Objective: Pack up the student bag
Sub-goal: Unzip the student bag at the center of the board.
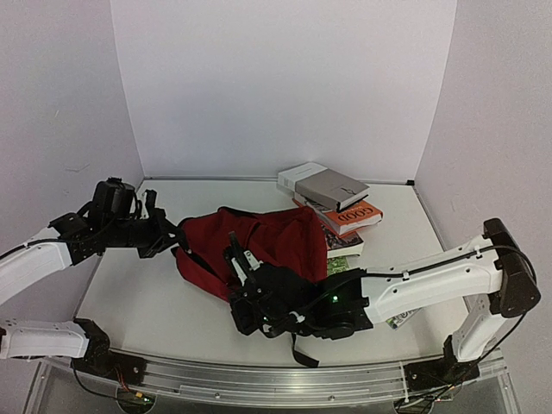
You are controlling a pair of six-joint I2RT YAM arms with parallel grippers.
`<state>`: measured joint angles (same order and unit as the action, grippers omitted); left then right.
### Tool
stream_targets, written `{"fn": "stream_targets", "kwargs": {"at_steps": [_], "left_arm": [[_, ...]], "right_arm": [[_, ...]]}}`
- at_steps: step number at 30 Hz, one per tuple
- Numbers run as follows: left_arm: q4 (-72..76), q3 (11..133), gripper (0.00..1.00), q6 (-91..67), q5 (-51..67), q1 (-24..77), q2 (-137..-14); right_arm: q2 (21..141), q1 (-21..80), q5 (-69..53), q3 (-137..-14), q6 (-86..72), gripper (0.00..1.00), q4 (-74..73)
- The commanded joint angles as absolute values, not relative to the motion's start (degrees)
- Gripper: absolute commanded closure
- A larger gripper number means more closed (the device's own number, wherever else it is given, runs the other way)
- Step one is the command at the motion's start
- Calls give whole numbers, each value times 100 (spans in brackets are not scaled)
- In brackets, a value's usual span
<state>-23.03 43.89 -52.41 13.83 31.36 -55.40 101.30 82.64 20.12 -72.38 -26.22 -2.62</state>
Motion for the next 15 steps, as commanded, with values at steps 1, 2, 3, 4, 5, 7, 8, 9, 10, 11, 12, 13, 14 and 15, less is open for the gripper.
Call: {"fn": "stream_targets", "kwargs": {"at_steps": [1, 2, 3, 4, 5, 7, 8, 9, 10, 11, 12, 13, 14, 15], "left_arm": [[-1743, 4861, 100, -4933, 2112, 3018, -5647], [-1708, 4871, 100, -4881, 2228, 3015, -5674], [-1695, 4879, 100, -4838, 2310, 3015, -5682], [-1683, 4881, 100, -4801, 2396, 3017, -5680], [-1666, 4885, 100, -4737, 2535, 3018, -5674], [-1620, 4879, 100, -4639, 2771, 3019, -5641], [-1605, 4887, 100, -4599, 2894, 3020, -5619], [-1604, 4898, 100, -4555, 2985, 3019, -5599], [-1607, 4912, 100, -4524, 3077, 3021, -5577], [-1608, 4928, 100, -4499, 3165, 3023, -5553], [-1608, 4941, 100, -4482, 3221, 3027, -5532], [-1607, 4946, 100, -4475, 3258, 3025, -5511], [-1610, 4944, 100, -4471, 3287, 3022, -5494], [-1619, 4938, 100, -4468, 3302, 3023, -5482]], "right_arm": [[9837, 8297, 2140, -7082, -2958, 100, -248], [9844, 8297, 2153, -7136, -2944, 97, -253], [9878, 8297, 2178, -7199, -2895, 91, -251], [9931, 8297, 2206, -7268, -2834, 85, -249], [9988, 8297, 2240, -7384, -2734, 77, -249], [10211, 8291, 2409, -7647, -2579, 63, -278], [10338, 8283, 2482, -7785, -2441, 58, -308], [10455, 8267, 2527, -7916, -2339, 54, -330], [10585, 8240, 2516, -8051, -2241, 50, -338], [10727, 8205, 2485, -8174, -2151, 46, -342], [10847, 8171, 2456, -8329, -2060, 43, -343], [10973, 8135, 2434, -8460, -1964, 41, -343], [11091, 8092, 2425, -8588, -1871, 40, -341], [11192, 8043, 2435, -8712, -1790, 38, -339]]}}
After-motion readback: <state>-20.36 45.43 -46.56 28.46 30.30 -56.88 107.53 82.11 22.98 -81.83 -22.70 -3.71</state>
